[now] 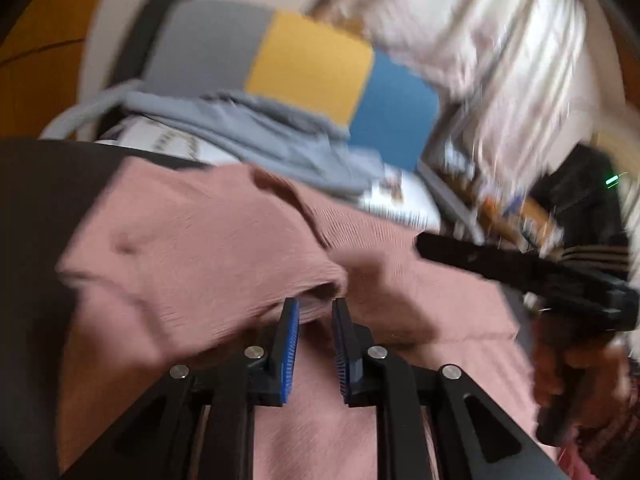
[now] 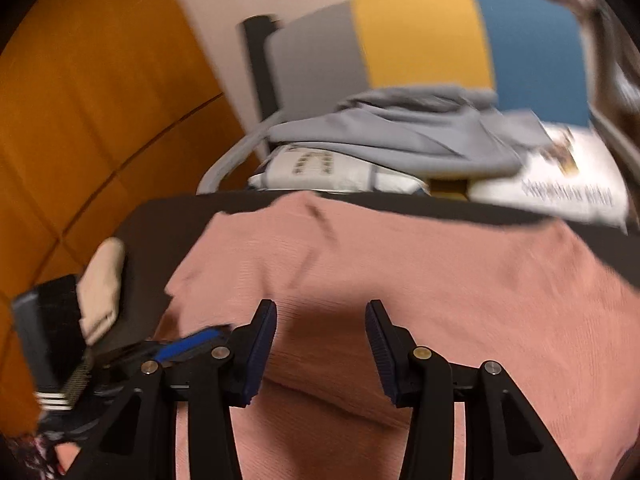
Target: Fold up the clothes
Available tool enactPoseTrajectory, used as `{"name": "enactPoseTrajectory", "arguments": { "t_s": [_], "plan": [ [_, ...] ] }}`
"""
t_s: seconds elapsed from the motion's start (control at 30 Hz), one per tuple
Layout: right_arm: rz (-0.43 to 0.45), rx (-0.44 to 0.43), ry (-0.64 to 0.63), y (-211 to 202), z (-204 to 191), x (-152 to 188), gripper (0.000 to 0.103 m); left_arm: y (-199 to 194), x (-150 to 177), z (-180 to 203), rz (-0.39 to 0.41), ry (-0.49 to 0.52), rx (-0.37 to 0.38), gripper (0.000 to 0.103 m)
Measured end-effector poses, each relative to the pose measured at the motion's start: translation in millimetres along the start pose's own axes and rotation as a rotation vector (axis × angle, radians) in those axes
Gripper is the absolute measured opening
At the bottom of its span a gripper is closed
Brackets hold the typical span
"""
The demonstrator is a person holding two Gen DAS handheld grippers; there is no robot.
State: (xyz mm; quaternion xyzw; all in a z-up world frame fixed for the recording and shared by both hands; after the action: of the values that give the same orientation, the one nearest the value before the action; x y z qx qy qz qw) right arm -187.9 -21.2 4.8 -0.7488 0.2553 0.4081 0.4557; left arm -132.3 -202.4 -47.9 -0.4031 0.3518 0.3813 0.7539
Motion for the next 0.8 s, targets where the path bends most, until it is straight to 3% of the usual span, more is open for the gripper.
{"name": "enactPoseTrajectory", "arguments": {
  "t_s": [0.1,0.17,0.27,0.4,0.7,0.77,0.8],
  "plan": [
    [-0.032,-0.048,-0.128,23.0,-48.1,-3.1,0.05,-30.3,-11.6,-41.0,0.106,-0.077,-0.099,0.017],
    [-0.062,-0.069,-0.228,39.7,-79.6,-0.5,0.05,-33.9,-16.0,-76.2,0.115,-0.178,-0.201,0.017],
    [-0.136,-0.069,-0.424,63.6,-119.9,17.0,0.05,-31.7,-22.8,-116.1,0.131,-0.331,-0.263,0.017],
    [-0.162,-0.028,-0.711,70.0,-143.3,49.3,0.061,-18.1,-31.5,-137.1,0.131,-0.436,-0.252,0.017],
    [-0.178,0.041,-1.117,69.0,-136.7,88.1,0.062,12.2,-26.9,-123.1,0.109,-0.468,-0.173,0.017],
    [-0.17,0.044,-1.155,73.4,-137.1,92.0,0.058,15.6,-18.1,-126.6,0.101,-0.475,-0.18,0.017],
    [-0.166,0.05,-1.16,76.4,-137.4,91.9,0.038,16.7,-13.9,-129.5,0.101,-0.491,-0.176,0.017]
  ]
}}
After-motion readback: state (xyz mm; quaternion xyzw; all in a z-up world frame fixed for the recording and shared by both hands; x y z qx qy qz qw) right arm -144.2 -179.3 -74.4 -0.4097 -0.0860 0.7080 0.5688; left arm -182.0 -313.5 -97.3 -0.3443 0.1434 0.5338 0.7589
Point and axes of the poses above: each gripper's, at about its wrist camera, not at the fingertips, and y roughly the way its jaws point, z to its right, x to its underside, the point moved 5 cm from there along y, roughly the way its jaws point, and after that the axes turned 15 degrees about z, right-handed, at the moved point
